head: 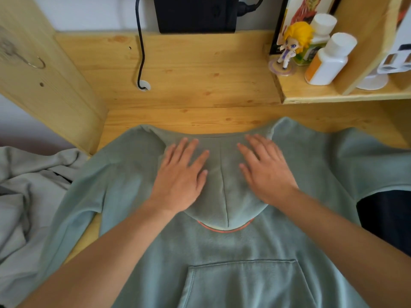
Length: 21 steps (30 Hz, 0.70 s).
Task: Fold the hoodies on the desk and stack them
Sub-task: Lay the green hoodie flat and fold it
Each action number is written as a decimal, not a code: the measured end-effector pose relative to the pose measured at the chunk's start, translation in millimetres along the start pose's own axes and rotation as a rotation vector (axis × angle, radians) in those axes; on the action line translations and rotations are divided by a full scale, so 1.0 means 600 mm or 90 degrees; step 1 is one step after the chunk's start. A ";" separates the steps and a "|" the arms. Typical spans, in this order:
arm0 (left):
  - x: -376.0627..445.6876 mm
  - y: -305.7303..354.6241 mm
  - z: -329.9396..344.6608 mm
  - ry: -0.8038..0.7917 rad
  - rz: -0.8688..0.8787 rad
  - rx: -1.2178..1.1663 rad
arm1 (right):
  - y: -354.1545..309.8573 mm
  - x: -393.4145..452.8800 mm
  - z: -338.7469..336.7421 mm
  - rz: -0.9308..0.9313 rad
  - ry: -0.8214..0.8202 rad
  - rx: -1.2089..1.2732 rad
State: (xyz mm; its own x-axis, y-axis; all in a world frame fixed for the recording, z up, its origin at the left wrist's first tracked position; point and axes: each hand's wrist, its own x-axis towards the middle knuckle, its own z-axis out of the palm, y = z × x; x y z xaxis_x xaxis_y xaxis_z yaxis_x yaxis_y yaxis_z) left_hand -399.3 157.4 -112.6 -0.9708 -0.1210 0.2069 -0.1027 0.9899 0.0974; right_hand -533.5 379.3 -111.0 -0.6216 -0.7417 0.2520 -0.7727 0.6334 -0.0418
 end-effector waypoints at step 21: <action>0.102 -0.041 0.032 -0.248 -0.262 0.087 | 0.028 0.095 0.074 0.253 -0.313 -0.014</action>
State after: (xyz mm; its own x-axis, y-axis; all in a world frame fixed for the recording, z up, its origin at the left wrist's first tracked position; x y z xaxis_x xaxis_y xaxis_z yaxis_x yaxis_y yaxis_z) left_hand -460.5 127.2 -120.9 -0.8509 -0.4870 -0.1969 -0.4898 0.8710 -0.0375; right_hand -587.5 337.6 -140.4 -0.8509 -0.4607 -0.2522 -0.4714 0.8817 -0.0203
